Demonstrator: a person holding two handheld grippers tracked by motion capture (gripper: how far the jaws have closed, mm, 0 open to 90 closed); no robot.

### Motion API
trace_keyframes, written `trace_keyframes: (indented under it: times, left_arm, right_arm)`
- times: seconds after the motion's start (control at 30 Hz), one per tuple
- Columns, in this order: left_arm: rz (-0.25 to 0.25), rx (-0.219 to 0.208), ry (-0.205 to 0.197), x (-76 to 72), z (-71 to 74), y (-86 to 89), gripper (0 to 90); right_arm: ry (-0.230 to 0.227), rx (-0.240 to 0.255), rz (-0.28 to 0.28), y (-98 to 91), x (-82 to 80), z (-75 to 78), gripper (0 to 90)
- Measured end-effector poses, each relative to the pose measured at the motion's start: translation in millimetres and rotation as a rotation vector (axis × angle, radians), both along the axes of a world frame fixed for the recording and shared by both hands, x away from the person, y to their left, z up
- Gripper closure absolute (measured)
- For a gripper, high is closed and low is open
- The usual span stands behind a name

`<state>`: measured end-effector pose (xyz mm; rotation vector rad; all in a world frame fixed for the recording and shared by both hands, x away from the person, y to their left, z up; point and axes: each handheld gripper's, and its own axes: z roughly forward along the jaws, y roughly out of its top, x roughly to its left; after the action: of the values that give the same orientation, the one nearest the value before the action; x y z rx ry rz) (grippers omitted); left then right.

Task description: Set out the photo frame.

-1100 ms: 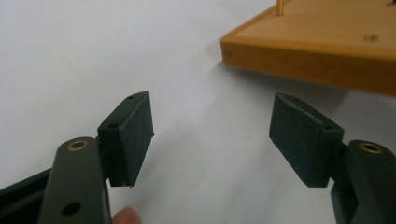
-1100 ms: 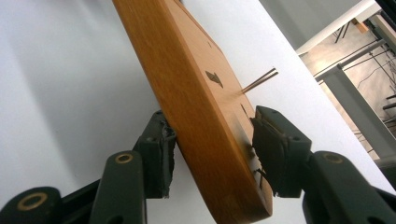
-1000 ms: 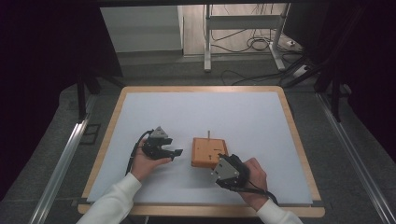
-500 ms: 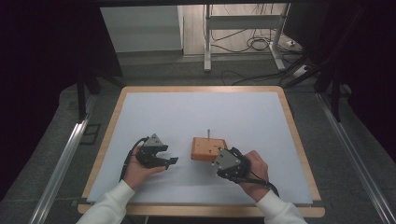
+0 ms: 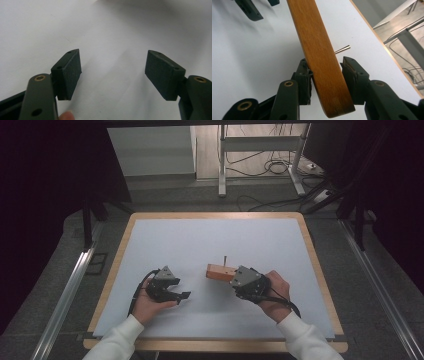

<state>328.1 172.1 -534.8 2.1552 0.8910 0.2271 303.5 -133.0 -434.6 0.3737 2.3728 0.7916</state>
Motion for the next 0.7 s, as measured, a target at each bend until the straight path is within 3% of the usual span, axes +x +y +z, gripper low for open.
trace_keyframes:
  times: [0.37, 0.7]
  left_arm:
    - [0.004, -0.004, 0.004, 0.7, -0.3, 1.7, 28.9]
    - [0.005, -0.002, 0.006, 1.3, -1.8, 1.1, 28.9]
  right_arm:
    - [0.047, 0.002, 0.016, 2.1, 19.2, 12.0, 63.8]
    - [0.042, -0.029, 0.053, 12.5, 24.7, 15.1, 65.5]
